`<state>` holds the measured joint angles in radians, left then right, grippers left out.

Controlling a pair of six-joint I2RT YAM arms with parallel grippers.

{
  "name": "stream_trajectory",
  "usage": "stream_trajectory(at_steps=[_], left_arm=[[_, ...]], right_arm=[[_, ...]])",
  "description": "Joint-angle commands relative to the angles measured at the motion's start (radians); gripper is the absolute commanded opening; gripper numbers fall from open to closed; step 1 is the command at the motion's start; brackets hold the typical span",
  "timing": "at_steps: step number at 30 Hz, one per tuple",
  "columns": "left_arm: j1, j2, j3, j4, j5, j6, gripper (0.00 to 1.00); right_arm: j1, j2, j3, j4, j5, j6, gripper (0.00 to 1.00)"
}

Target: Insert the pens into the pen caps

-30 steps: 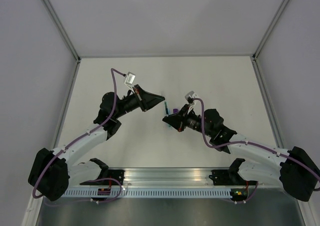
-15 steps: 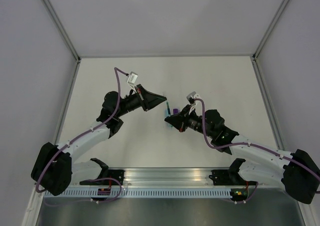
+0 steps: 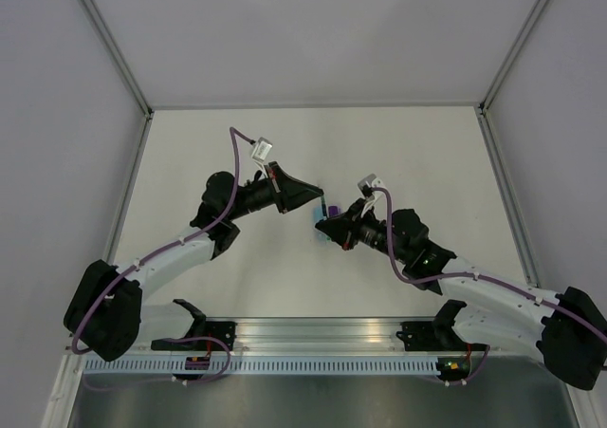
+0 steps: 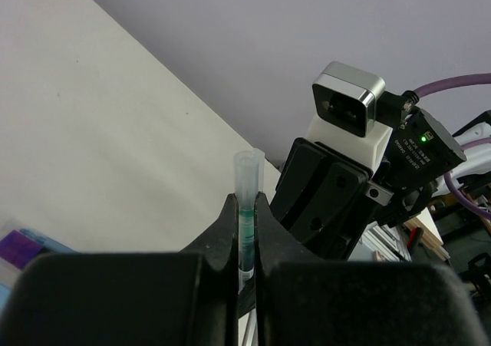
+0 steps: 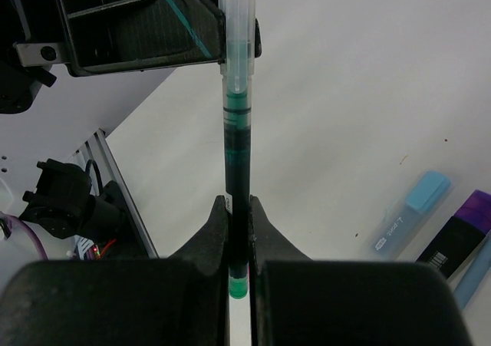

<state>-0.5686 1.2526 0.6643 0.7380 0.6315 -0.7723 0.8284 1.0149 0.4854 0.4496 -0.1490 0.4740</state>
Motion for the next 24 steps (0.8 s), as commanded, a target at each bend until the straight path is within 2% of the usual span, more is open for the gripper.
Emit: stream_trajectory(at_steps=[1,4,5,7,8,13,16,19,24], left_arm=[[-0.025,0.001,0.023,-0.009,0.039,0.047,0.02],[-0.039,-0.002,0.001,-0.015,0.039,0.059,0.04],[-0.040,-0.002,-0.002,-0.014,0.042,0.054,0.12],[-0.042,0.005,-0.005,-0.009,0.048,0.045,0.18],[-0.042,0.007,-0.005,-0.006,0.059,0.041,0.25],[-0.040,-0.013,0.004,-0.017,0.066,0.036,0.45],[-0.042,-0.025,0.011,-0.045,0.053,0.050,0.52],[-0.042,-0.041,0.024,-0.097,0.014,0.065,0.57],[-0.040,-0.070,0.052,-0.149,-0.012,0.085,0.59]], right_arm=[[0.000,-0.058,0.004,0.074,0.043,-0.008,0.00],[0.000,-0.079,-0.002,0.070,0.046,-0.011,0.00],[0.000,-0.081,-0.001,0.069,0.040,-0.014,0.00],[0.000,-0.073,0.008,0.063,0.017,-0.021,0.00],[0.000,-0.072,0.012,0.061,0.009,-0.021,0.00],[0.000,-0.056,0.010,0.086,-0.030,-0.012,0.00],[0.000,-0.061,0.009,0.090,-0.038,-0.014,0.00],[0.000,-0.062,0.009,0.100,-0.058,-0.009,0.00],[0.000,-0.050,0.012,0.115,-0.103,-0.002,0.00]])
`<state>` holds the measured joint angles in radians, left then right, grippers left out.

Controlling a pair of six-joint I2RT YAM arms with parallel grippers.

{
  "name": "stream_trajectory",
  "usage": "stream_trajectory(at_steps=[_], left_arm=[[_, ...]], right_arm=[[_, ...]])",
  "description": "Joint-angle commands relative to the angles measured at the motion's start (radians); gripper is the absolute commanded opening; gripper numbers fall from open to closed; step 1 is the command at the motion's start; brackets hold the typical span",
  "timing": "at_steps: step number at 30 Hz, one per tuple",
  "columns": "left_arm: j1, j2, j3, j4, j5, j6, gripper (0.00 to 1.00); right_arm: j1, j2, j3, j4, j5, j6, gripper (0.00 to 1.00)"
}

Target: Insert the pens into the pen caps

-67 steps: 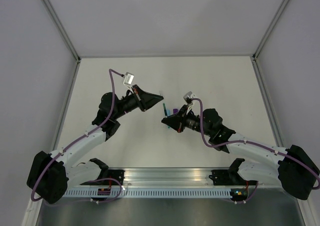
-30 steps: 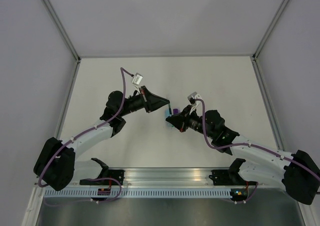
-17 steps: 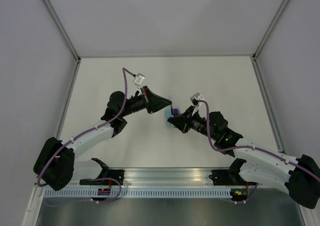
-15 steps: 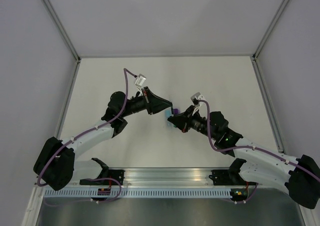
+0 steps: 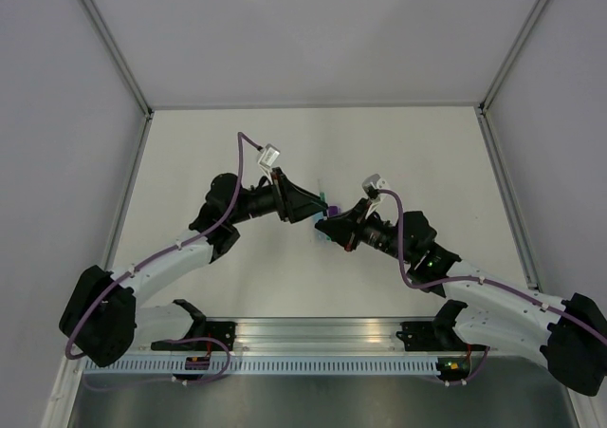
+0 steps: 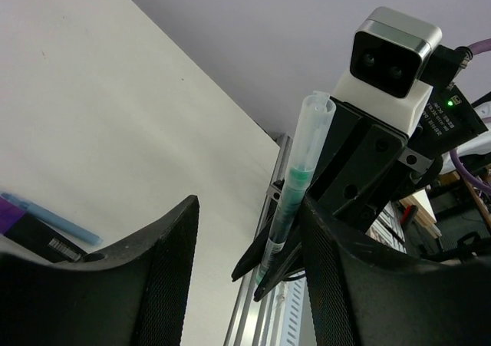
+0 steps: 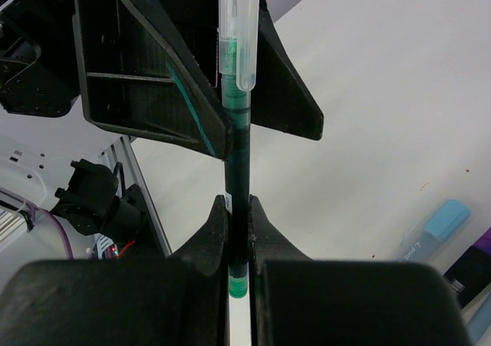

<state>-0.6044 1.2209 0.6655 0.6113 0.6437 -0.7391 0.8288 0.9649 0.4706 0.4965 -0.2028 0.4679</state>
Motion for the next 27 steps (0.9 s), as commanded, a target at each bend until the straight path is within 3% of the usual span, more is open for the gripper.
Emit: stream_trajectory(at_steps=[1,12,19,23,26,27], left_arm=[[-0.005,-0.044,0.055,-0.024,-0.026,0.052,0.60],[-0.005,-0.077,0.121,-0.068,0.024,0.060,0.62],[-0.005,-0.081,0.131,-0.088,-0.018,0.066,0.59],[-0.005,-0.080,0.134,-0.093,-0.021,0.070,0.49],[-0.003,-0.074,0.120,-0.079,0.010,0.064,0.28],[-0.005,-0.072,0.099,-0.053,0.033,0.050,0.15]], right_arm=[[0.000,0.004,0.028,0.074,-0.059,0.006,0.00],[0.001,0.024,0.039,0.065,-0.078,0.009,0.00],[0.000,0.024,0.040,0.065,-0.089,0.009,0.00],[0.000,0.028,0.043,0.068,-0.110,0.008,0.00],[0.001,0.035,0.045,0.066,-0.118,0.009,0.00],[0.001,0.037,0.048,0.059,-0.116,0.014,0.00]])
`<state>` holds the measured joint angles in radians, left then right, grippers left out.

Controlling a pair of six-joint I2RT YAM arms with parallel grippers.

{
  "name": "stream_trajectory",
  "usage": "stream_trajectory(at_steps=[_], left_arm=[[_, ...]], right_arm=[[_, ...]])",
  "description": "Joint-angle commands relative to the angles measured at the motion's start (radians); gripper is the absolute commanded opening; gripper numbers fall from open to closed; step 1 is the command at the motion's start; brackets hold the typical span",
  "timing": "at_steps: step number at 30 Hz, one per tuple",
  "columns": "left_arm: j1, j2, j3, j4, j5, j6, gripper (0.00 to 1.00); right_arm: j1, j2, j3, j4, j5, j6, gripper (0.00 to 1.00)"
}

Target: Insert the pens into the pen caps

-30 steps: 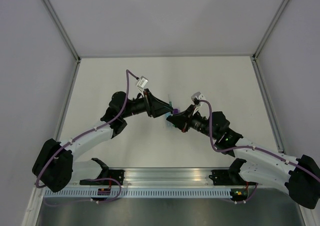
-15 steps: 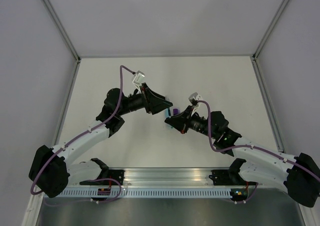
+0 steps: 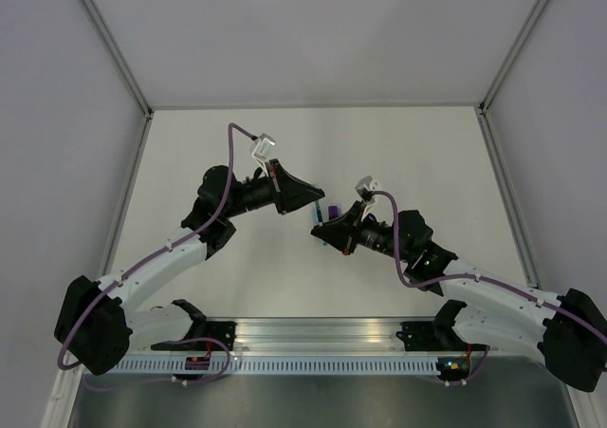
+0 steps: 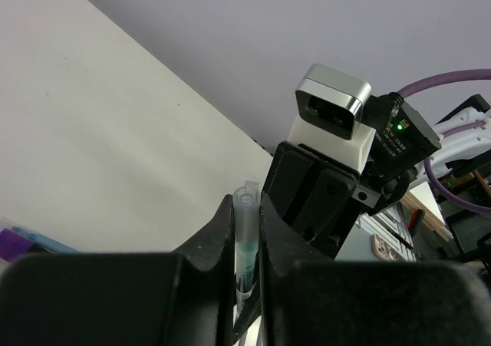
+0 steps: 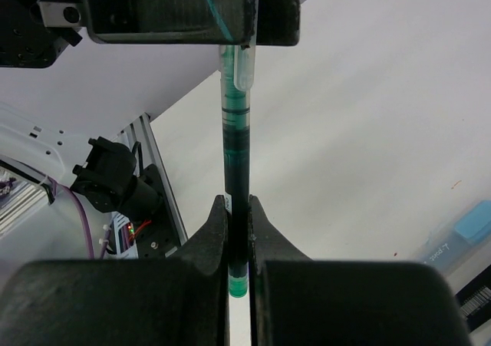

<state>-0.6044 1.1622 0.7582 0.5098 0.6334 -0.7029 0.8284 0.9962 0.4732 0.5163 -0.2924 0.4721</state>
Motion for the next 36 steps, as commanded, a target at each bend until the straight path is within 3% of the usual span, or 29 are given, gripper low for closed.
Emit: stream_trajectory(at_steps=[1,3,7,12,21,36], left_arm=[[-0.005,-0.013,-0.008,0.067,0.054,0.005,0.10],[-0.005,-0.015,-0.060,0.140,0.093,-0.033,0.02],[-0.006,-0.009,-0.134,0.236,0.144,-0.096,0.02],[-0.006,-0.016,-0.157,0.234,0.186,-0.104,0.02],[-0.012,0.002,-0.278,0.455,0.206,-0.204,0.02],[-0.041,-0.009,-0.300,0.481,0.184,-0.193,0.02]], right_arm=[[0.002,0.004,0.051,0.028,-0.022,0.011,0.00],[0.001,-0.002,0.059,0.015,0.005,0.008,0.00],[0.002,-0.047,0.082,-0.002,0.078,0.022,0.00],[0.000,-0.106,0.191,-0.113,0.153,-0.033,0.00],[0.000,0.001,0.408,-0.157,0.203,-0.075,0.00],[-0.009,0.105,0.605,-0.162,0.231,-0.171,0.00]])
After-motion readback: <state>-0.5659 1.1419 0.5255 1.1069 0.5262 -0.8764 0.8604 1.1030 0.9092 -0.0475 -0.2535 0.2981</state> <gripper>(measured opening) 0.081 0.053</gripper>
